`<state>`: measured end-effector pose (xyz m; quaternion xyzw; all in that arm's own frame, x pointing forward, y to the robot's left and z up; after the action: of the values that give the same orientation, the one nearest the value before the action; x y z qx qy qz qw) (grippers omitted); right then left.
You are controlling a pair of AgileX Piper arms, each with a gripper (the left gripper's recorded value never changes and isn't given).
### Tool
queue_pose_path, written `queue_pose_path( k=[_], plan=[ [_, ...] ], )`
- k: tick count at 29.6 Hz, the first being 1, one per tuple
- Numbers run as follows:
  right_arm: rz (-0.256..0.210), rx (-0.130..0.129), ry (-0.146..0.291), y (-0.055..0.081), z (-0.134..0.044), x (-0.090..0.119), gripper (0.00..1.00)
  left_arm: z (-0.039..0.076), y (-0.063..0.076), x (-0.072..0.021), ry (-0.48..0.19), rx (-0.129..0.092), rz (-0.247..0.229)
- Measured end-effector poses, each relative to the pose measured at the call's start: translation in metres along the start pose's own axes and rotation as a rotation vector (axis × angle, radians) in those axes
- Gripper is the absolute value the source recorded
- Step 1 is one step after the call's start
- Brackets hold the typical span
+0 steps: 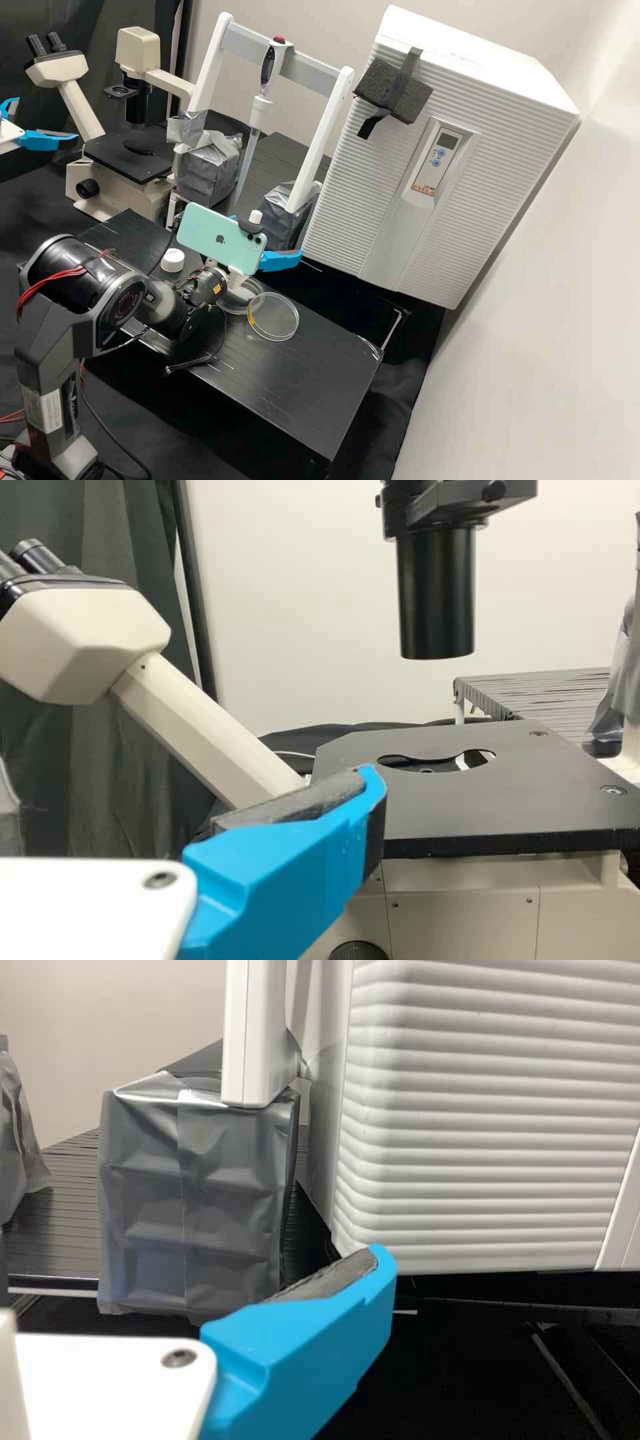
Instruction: Close the bottle
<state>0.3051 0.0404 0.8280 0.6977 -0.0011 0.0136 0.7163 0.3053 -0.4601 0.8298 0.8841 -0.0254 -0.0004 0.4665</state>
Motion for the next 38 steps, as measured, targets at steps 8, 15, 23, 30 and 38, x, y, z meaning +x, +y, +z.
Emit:
queue_pose_path(
  k=[8,15,23,30,38],
  plan=[
    [0.000,0.000,0.000,0.000,0.000,0.000,1.00,0.000,0.000,0.0000,-0.002,0.001,0.000],
    [0.000,0.000,0.000,0.000,0.000,0.000,1.00,0.006,-0.004,-0.0175,-0.073,-0.030,-0.006],
    [0.000,0.000,0.000,0.000,0.000,0.000,1.00,0.013,-0.014,-0.0583,-0.211,-0.046,-0.029],
    [0.000,0.000,0.000,0.000,0.000,0.000,1.00,0.011,-0.026,-0.0899,-0.260,-0.096,-0.087],
    [0.000,0.000,0.000,0.000,0.000,0.000,1.00,0.016,-0.036,-0.1111,-0.339,-0.106,-0.162]
  ],
)
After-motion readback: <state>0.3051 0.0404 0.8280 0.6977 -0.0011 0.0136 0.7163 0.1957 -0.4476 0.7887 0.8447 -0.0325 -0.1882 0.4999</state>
